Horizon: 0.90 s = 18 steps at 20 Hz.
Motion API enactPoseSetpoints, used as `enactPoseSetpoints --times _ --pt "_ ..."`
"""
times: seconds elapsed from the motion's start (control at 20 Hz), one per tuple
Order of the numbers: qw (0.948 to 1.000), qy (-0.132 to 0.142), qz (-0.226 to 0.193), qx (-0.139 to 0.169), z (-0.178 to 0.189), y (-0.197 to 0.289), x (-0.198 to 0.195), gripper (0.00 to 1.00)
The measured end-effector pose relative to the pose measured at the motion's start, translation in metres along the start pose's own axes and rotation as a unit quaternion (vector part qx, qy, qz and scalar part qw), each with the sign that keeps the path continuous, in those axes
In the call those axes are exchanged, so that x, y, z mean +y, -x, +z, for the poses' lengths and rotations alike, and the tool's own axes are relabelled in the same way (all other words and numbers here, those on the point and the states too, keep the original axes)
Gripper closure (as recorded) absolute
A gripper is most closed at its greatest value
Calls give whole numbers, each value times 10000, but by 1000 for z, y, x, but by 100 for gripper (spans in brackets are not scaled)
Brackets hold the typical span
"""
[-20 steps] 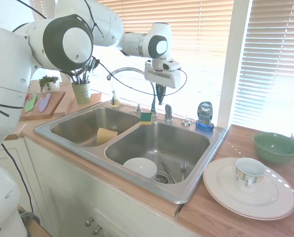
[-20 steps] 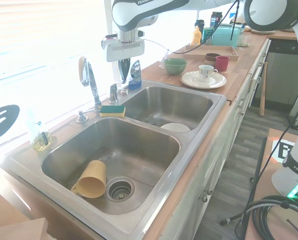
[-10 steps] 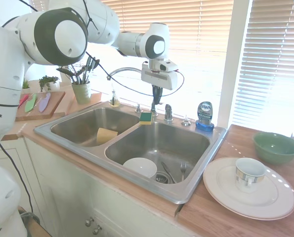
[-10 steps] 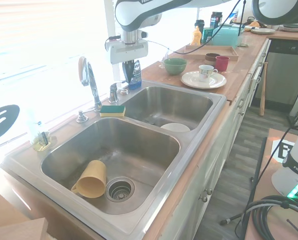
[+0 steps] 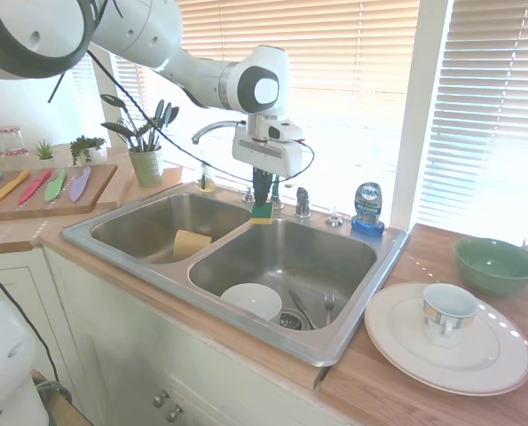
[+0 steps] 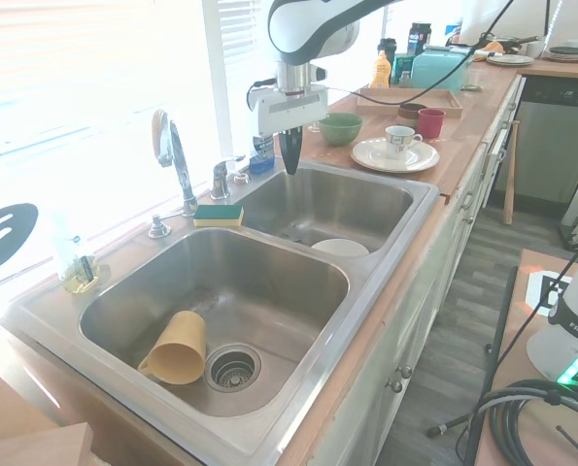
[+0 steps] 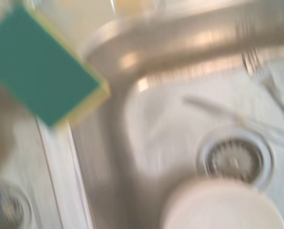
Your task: Turn off the faucet
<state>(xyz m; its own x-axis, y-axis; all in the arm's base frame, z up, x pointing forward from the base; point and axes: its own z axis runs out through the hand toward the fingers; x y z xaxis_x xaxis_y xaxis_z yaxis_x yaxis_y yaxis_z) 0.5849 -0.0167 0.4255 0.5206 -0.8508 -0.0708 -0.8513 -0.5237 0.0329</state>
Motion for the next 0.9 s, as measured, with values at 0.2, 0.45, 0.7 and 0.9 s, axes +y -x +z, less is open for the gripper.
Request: enactPoseSetpoints --times 0.2,0.45,0.7,0.9 --pt "9998 113 -122 -70 4 32 46 100" --pt "9996 110 -240 -68 8 76 108 100" --pt "9997 1 -238 38 1 101 147 0" --pt "9998 -7 -197 41 2 101 153 0"
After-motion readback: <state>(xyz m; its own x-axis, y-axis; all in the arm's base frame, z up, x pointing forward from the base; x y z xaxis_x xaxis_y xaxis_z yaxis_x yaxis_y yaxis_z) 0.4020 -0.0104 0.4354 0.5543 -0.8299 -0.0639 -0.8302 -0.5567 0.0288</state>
